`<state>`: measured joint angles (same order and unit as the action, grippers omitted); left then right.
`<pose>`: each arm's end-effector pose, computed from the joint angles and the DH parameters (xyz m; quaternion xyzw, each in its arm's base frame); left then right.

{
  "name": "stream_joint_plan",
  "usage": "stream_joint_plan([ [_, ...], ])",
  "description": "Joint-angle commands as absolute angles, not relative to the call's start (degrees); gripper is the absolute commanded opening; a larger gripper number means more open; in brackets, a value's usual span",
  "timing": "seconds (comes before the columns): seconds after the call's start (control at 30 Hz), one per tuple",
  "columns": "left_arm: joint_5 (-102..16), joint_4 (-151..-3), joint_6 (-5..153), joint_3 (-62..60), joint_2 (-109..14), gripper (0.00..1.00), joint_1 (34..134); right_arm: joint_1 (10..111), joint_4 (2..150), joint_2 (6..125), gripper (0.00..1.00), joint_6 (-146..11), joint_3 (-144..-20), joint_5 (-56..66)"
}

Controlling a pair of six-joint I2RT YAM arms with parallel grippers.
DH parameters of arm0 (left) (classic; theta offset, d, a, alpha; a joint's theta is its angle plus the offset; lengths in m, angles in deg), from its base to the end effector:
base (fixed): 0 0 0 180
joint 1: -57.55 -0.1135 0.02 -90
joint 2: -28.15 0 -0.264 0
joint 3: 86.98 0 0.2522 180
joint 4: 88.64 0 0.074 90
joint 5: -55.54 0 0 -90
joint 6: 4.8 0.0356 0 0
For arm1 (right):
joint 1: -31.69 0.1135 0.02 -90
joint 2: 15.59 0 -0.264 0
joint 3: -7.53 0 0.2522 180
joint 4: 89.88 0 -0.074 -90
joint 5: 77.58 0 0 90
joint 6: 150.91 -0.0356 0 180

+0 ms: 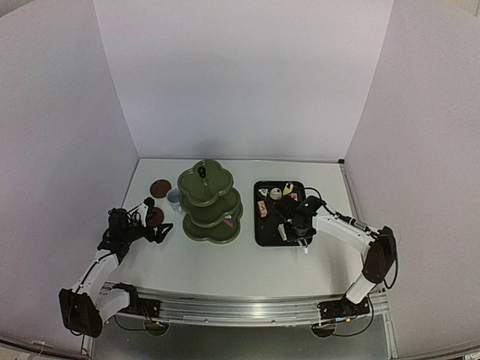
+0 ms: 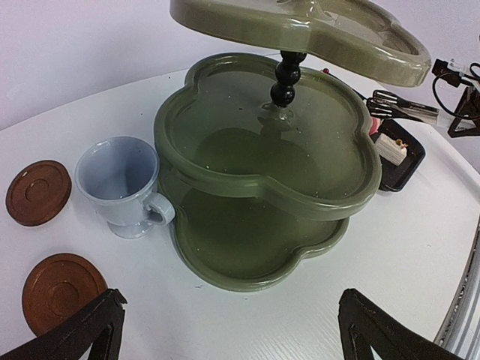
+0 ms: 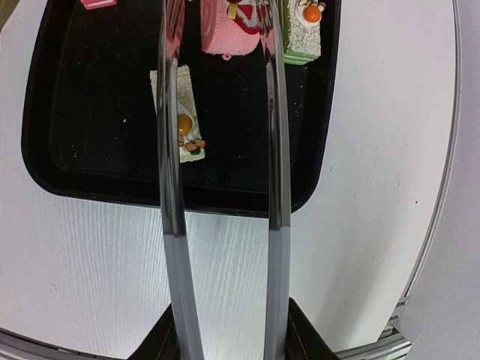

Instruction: Serve the afternoon tea

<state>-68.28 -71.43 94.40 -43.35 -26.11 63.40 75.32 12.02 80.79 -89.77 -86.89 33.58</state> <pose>0.2022 -0.0406 0.2329 0.2562 0.7927 -0.2346 0.5010 0.2404 0.2114 0.2616 -0.1101 0.9732 -0.0972 0.1768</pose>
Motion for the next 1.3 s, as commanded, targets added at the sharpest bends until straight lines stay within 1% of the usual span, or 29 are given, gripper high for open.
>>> stream_joint_plan([
  [0.0,-68.05,-72.9,95.66,-42.71,-25.97,1.0,63.61,75.1,11.79,78.02,0.37,-90.4,-89.95,36.04],
  [0.17,-68.04,-72.84,96.12,-42.68,-26.08,1.0,63.59,75.1,11.71,78.05,0.37,-90.06,-91.03,36.64],
  [0.43,-67.9,-72.81,96.75,-42.72,-26.22,1.0,63.59,74.6,11.87,77.43,0.37,-90.7,-89.14,36.12],
  [0.97,-67.89,-72.81,97.39,-43.16,-26.04,1.0,63.59,73.03,15.72,79.57,0.36,-90.08,-84.66,30.42],
  [1.03,-67.85,-72.84,97.34,-43.14,-26.06,1.0,63.59,72.69,16.44,80.11,0.32,-89.67,-84.56,29.57],
  [1.27,-67.48,-72.65,97.42,-43.0,-25.57,1.0,63.62,72.44,16.63,79.64,0.07,-89.35,-84.63,29.86],
])
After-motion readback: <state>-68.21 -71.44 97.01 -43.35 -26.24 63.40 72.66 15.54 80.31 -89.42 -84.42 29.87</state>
